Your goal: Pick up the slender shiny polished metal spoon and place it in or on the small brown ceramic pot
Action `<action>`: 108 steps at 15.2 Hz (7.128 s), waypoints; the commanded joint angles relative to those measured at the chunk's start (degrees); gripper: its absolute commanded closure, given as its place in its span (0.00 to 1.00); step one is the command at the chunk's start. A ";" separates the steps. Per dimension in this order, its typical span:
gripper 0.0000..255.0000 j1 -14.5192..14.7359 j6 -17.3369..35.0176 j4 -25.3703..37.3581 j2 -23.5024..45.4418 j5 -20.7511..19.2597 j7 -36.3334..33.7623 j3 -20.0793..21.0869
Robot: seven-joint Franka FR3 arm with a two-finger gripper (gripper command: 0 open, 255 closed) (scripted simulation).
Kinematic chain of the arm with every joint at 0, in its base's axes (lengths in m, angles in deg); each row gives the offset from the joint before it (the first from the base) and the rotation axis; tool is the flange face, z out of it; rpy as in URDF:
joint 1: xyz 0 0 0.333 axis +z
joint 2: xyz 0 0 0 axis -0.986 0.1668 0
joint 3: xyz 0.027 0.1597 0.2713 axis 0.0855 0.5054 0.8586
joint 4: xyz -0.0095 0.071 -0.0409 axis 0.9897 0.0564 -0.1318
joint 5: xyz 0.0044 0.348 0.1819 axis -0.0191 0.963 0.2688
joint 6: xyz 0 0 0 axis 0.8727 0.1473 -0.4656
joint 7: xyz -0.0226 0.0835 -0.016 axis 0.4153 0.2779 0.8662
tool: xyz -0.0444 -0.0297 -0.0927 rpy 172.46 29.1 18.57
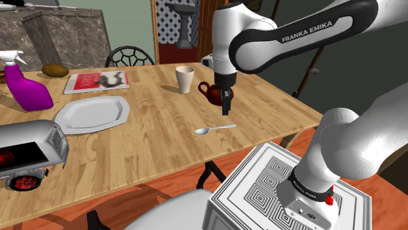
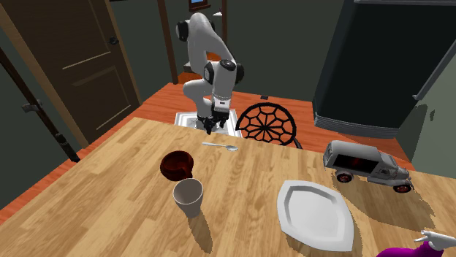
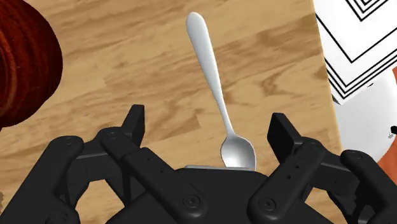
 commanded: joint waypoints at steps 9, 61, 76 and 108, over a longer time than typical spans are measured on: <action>0.00 1.32 11.51 -5.44 8.64 -5.05 4.18 1.07; 1.00 2.07 -12.81 9.96 -0.95 -2.00 10.50 0.89; 1.00 -4.97 -8.40 27.17 16.38 -6.51 27.08 -10.98; 0.00 -7.65 3.58 27.35 27.27 -6.08 30.82 -14.76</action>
